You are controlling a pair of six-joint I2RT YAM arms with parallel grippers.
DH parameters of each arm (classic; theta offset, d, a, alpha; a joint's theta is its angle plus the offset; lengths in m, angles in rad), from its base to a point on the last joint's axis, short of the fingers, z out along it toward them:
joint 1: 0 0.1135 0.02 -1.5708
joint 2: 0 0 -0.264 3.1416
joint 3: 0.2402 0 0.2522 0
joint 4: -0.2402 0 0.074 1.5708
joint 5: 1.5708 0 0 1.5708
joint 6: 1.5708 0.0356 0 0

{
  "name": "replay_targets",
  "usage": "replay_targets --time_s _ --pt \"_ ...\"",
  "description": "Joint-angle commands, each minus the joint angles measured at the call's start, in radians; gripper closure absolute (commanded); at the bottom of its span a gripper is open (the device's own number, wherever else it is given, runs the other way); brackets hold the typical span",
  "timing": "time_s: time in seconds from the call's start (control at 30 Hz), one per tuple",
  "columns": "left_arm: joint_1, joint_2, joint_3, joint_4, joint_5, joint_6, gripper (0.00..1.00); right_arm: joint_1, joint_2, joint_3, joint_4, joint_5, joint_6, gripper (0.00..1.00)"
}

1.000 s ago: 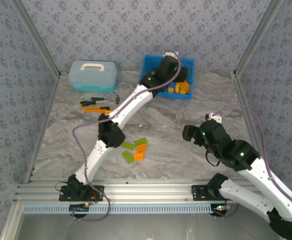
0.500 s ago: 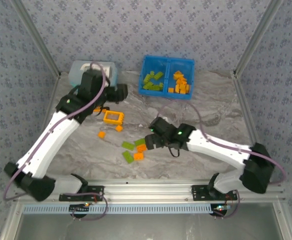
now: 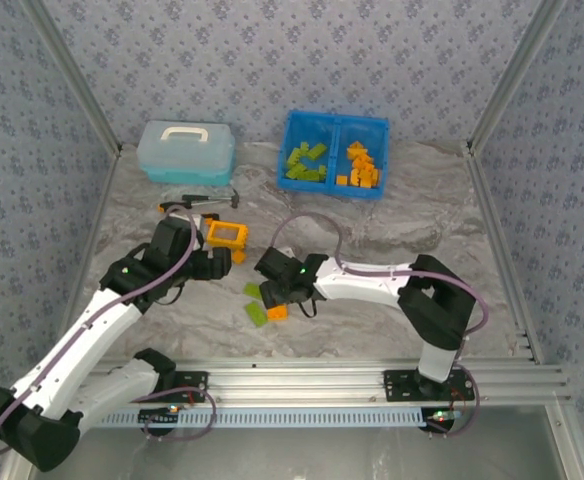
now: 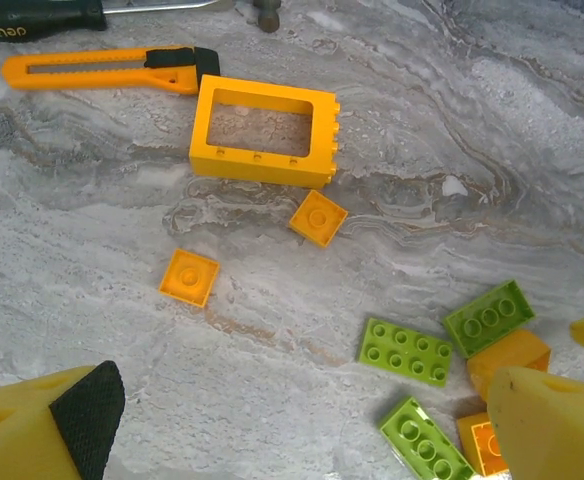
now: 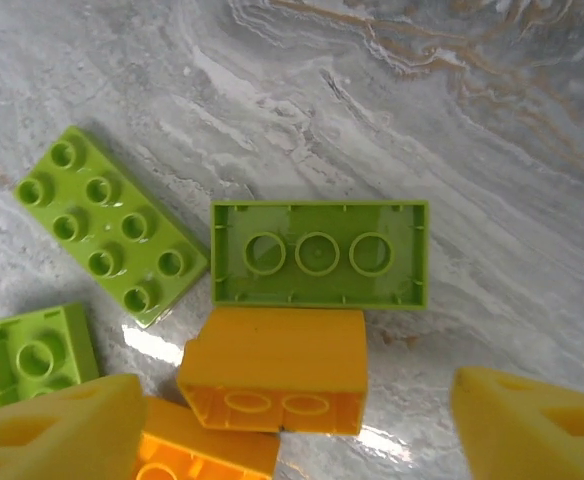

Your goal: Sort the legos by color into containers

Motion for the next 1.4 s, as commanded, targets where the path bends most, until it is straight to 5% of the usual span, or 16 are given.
replay_targets --time_s 0.0,0.47,0.77,0.9,1.07,1.37 --pt "0.008 -0.017 0.003 0.024 0.006 -0.018 0.04 0.009 0.03 0.014 0.012 -0.019 0.015 0.25" --pt "0.012 0.041 0.0 0.049 0.003 -0.019 0.04 0.015 0.053 0.009 0.004 -0.024 0.038 0.48" --pt "0.012 0.039 -0.001 0.052 0.004 -0.027 0.04 -0.018 -0.186 0.025 -0.11 0.093 0.025 0.49" --pt "0.014 0.023 -0.005 0.077 0.051 -0.027 0.04 -0.148 -0.267 0.024 -0.073 0.123 -0.052 0.48" --pt "0.012 -0.025 -0.033 0.145 0.203 -0.017 0.02 -0.396 -0.187 0.152 -0.004 0.13 -0.159 0.49" --pt "0.006 -0.166 -0.089 0.105 0.305 -0.071 0.01 -0.681 0.292 0.691 -0.081 0.122 -0.225 0.49"
